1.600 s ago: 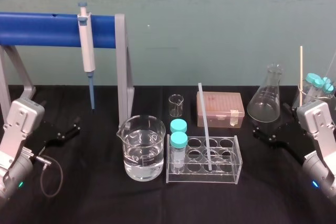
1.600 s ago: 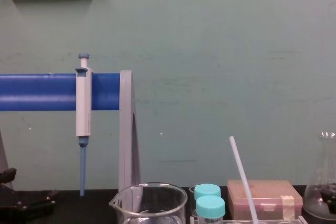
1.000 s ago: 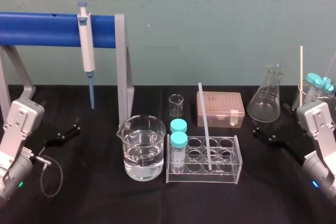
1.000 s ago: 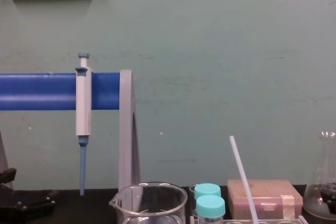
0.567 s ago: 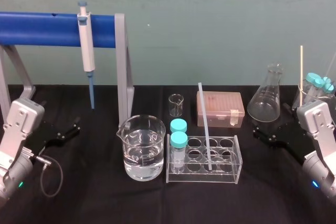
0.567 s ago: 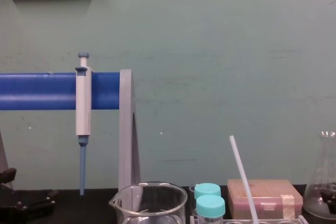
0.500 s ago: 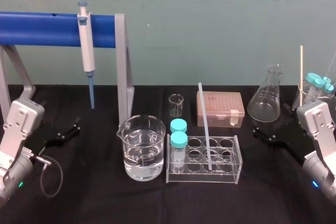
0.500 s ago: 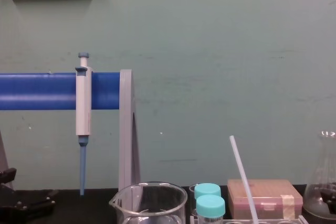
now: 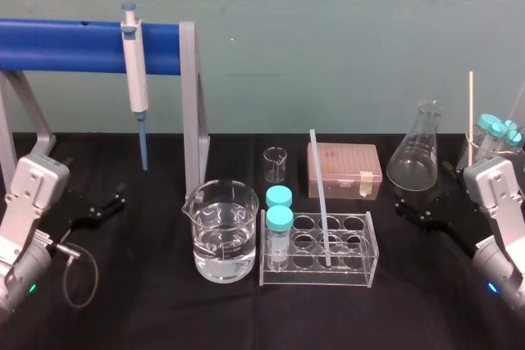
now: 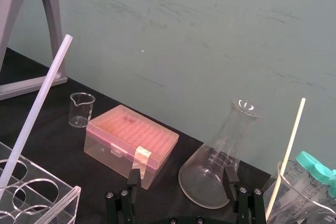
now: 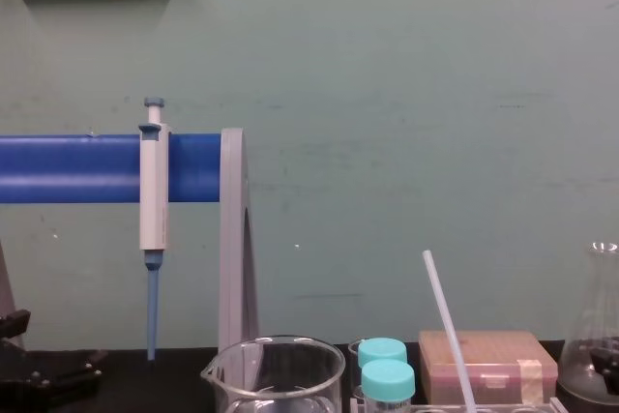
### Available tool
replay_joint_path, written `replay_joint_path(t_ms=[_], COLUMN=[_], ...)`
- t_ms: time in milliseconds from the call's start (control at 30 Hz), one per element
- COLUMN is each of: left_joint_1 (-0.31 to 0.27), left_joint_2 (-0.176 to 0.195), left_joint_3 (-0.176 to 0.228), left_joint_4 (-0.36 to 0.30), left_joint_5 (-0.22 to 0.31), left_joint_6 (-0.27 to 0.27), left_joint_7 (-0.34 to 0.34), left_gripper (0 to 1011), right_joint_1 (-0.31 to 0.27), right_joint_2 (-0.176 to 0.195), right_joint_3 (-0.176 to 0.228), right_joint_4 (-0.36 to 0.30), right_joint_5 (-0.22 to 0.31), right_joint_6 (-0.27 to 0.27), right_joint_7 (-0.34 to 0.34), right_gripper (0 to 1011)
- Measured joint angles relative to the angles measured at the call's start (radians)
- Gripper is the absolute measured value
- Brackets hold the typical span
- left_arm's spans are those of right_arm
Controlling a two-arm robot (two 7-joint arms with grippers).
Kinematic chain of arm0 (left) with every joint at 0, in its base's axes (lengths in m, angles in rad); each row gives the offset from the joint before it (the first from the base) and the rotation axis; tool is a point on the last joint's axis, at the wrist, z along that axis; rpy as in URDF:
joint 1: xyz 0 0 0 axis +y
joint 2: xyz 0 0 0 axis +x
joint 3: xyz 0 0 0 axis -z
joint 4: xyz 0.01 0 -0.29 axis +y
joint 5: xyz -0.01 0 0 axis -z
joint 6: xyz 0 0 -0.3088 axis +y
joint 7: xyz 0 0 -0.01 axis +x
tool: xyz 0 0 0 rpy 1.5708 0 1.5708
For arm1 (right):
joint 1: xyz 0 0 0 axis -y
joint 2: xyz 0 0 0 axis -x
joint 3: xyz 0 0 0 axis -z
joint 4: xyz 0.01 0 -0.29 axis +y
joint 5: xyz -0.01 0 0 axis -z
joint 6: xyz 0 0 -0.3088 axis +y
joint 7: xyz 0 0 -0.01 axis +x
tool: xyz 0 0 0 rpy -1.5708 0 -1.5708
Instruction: Pick up the stirring rod with one hand, then place it down.
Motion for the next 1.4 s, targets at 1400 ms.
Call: replay_joint_path(t_ms=[1400], left_joint_1=[0.000], left_joint_2=[0.000], left_joint_3=[0.000], left_joint_4=[0.000], left_joint_5=[0.000], left_joint_6=[0.000], left_joint_7=[0.000], left_gripper=[1000], right_joint_1=[0.207], right_joint_2=[-0.148], right_joint_3=[0.017], right_joint_4=[0.034], right_joint_5=[0.420], right_joint_6=[0.350], right_joint_7=[0.443], right_gripper=[1000])
